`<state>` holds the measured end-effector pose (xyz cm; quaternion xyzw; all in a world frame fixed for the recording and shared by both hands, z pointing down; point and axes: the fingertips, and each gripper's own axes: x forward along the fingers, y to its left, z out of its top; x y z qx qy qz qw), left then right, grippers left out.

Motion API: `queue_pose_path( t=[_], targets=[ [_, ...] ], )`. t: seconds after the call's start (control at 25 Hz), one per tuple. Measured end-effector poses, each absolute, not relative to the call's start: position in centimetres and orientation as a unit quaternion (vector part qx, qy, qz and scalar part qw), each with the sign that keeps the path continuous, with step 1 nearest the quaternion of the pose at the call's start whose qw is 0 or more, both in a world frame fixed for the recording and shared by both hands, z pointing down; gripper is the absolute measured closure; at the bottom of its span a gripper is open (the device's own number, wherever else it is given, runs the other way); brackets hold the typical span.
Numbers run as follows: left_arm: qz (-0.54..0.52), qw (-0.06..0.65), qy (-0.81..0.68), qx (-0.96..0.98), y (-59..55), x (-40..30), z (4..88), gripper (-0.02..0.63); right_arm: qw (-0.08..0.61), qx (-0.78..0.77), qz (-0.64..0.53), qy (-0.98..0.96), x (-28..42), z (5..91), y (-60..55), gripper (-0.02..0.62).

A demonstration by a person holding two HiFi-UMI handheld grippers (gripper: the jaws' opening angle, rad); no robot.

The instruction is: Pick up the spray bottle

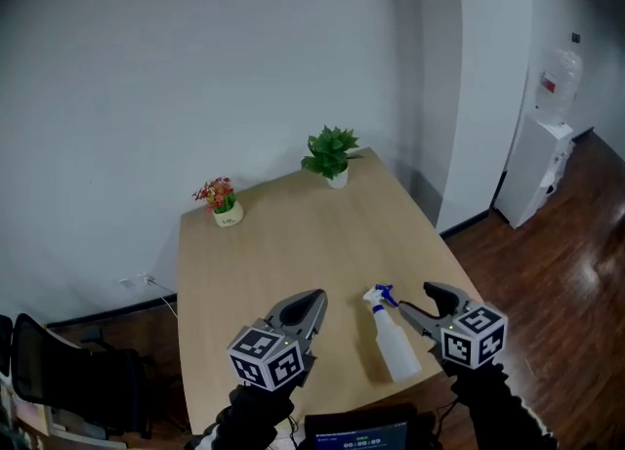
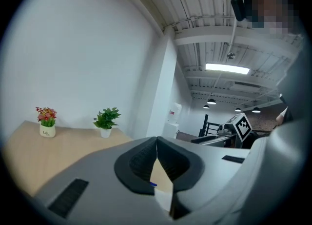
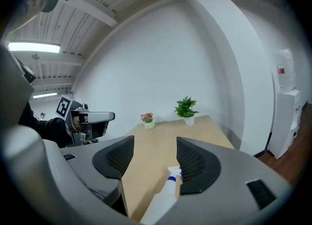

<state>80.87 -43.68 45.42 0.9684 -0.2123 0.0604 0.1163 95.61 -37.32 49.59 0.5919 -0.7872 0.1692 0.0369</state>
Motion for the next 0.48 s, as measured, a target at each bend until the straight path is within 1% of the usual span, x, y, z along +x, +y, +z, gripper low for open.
queue_pose_path(
  t=[0.12,0.16,0.2,0.24,0.4,0.48],
  targets=[
    [0.072,0.127,-0.223,0.964,-43.4,80.4,46.6,0.589,0.054,0.588,0.186,-0.786,95.2,51.2,-38.1,0.336],
    [0.079,0.134,-0.224,0.962,-43.2,80.2,47.4,0.589,0.061,0.586,0.196,-0.784,94.9,52.1,-38.2,0.324],
    [0.086,0.142,-0.225,0.960,-43.0,80.0,48.3,0.589,0.068,0.583,0.208,-0.782,94.4,53.1,-38.4,0.242],
    [0.091,0.149,-0.228,0.958,-43.1,79.7,49.2,0.588,0.077,0.581,0.220,-0.780,94.0,54.2,-38.6,0.208],
    [0.104,0.177,-0.254,0.945,-44.1,78.4,52.6,0.588,0.120,0.578,0.255,-0.766,93.3,58.8,-39.3,0.207],
    [0.115,0.194,-0.264,0.938,-44.2,77.5,54.6,0.566,0.132,0.576,0.280,-0.757,92.9,61.1,-39.4,0.207]
  ],
)
